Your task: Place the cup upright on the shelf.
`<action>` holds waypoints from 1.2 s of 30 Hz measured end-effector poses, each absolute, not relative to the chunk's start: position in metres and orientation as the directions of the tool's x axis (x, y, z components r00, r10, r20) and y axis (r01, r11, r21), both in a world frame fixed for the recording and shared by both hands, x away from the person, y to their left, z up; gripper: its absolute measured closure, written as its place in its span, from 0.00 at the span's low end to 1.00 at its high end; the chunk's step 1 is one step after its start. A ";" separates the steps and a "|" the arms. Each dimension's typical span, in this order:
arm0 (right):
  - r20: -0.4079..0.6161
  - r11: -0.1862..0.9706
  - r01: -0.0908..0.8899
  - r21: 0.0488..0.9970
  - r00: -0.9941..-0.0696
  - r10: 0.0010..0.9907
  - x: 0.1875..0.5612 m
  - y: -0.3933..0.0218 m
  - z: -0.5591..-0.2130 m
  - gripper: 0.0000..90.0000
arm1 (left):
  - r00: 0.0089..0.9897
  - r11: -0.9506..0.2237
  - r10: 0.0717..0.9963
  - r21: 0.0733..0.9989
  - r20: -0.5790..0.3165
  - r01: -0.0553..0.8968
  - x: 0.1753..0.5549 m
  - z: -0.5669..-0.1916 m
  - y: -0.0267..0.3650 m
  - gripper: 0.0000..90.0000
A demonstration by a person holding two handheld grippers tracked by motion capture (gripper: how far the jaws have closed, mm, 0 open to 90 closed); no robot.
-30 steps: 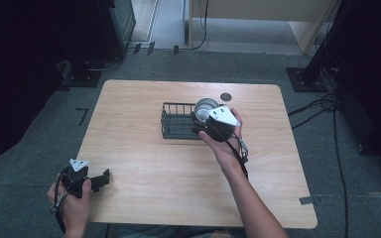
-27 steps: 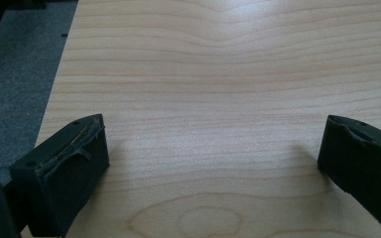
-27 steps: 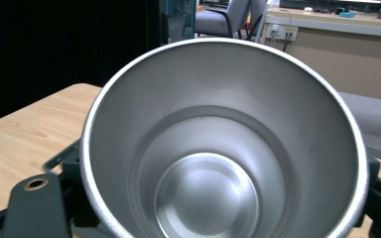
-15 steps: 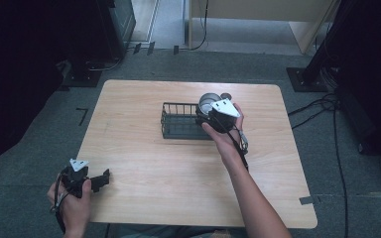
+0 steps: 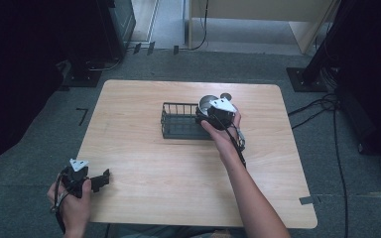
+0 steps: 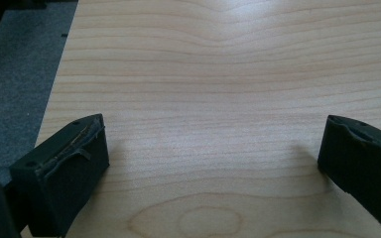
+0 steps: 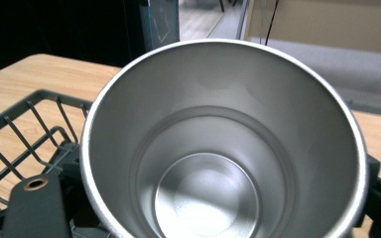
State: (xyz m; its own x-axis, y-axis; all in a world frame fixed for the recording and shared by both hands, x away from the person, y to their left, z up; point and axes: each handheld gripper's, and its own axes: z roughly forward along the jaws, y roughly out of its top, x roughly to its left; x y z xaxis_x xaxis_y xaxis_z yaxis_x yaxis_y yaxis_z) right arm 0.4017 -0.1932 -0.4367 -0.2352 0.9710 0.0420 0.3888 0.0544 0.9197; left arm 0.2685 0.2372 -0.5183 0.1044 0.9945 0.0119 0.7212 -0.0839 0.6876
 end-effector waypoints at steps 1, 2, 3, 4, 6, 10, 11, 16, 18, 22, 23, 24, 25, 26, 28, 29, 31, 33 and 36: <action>0.052 0.051 0.410 0.911 -0.236 0.970 0.403 -0.193 -0.438 0.20 | 0.104 -0.083 0.995 0.688 0.012 0.721 0.269 -0.518 0.237 0.00; 0.052 0.053 0.420 0.906 -0.235 0.971 0.404 -0.192 -0.439 0.20 | 0.104 -0.083 0.995 0.688 0.012 0.721 0.269 -0.518 0.237 0.00; 0.056 0.053 0.432 0.901 -0.235 0.970 0.404 -0.192 -0.440 0.20 | 0.104 -0.084 0.994 0.688 0.012 0.721 0.269 -0.518 0.237 0.00; 0.060 0.053 0.445 0.894 -0.235 0.970 0.405 -0.191 -0.440 0.20 | 0.104 -0.084 0.994 0.688 0.012 0.721 0.269 -0.518 0.237 0.00; 0.064 0.054 0.473 0.879 -0.229 0.971 0.407 -0.191 -0.440 0.20 | 0.104 -0.084 0.994 0.688 0.012 0.721 0.268 -0.518 0.237 0.00; 0.068 0.055 0.510 0.858 -0.219 0.973 0.410 -0.191 -0.441 0.20 | 0.104 -0.084 0.994 0.688 0.012 0.721 0.269 -0.518 0.237 0.00; 0.067 0.058 0.522 0.851 -0.218 0.974 0.411 -0.191 -0.441 0.20 | 0.104 -0.084 0.995 0.688 0.012 0.721 0.268 -0.518 0.237 0.00; 0.062 0.071 0.555 0.829 -0.217 0.974 0.414 -0.189 -0.443 0.20 | 0.104 -0.084 0.994 0.688 0.012 0.721 0.269 -0.518 0.237 0.00; 0.058 0.078 0.566 0.821 -0.218 0.974 0.415 -0.189 -0.444 0.20 | 0.104 -0.084 0.994 0.688 0.012 0.721 0.268 -0.518 0.237 0.00; 0.045 0.093 0.575 0.813 -0.221 0.974 0.416 -0.188 -0.446 0.20 | 0.104 -0.083 0.995 0.688 0.011 0.721 0.269 -0.518 0.237 0.00; 0.043 0.094 0.575 0.813 -0.222 0.974 0.416 -0.188 -0.446 0.20 | 0.104 -0.084 0.994 0.688 0.012 0.721 0.268 -0.518 0.237 0.00; 0.042 0.096 0.575 0.812 -0.222 0.974 0.415 -0.187 -0.446 0.20 | 0.104 -0.084 0.994 0.688 0.012 0.721 0.268 -0.518 0.237 0.00; 0.039 0.100 0.575 0.812 -0.225 0.974 0.415 -0.187 -0.446 0.19 | 0.104 -0.084 0.995 0.688 0.012 0.721 0.268 -0.518 0.237 0.00; 0.038 0.102 0.575 0.812 -0.226 0.973 0.415 -0.187 -0.445 0.19 | 0.104 -0.084 0.994 0.688 0.012 0.721 0.268 -0.518 0.237 0.00; 0.043 0.100 0.574 0.813 -0.230 0.972 0.414 -0.188 -0.445 0.14 | 0.104 -0.084 0.994 0.688 0.012 0.721 0.268 -0.518 0.237 0.00; 0.045 0.101 0.572 0.814 -0.236 0.971 0.413 -0.188 -0.444 0.14 | 0.104 -0.084 0.994 0.688 0.012 0.721 0.268 -0.518 0.237 0.00; 0.047 0.107 0.563 0.819 -0.252 0.967 0.412 -0.189 -0.442 0.08 | 0.104 -0.084 0.994 0.688 0.012 0.721 0.268 -0.518 0.237 0.00; 0.060 0.101 0.561 0.822 -0.261 0.964 0.410 -0.190 -0.439 0.02 | 0.104 -0.084 0.994 0.688 0.012 0.721 0.268 -0.518 0.237 0.00; 0.076 0.089 0.548 0.832 -0.271 0.960 0.408 -0.192 -0.435 0.00 | 0.104 -0.084 0.994 0.688 0.012 0.721 0.268 -0.518 0.237 0.00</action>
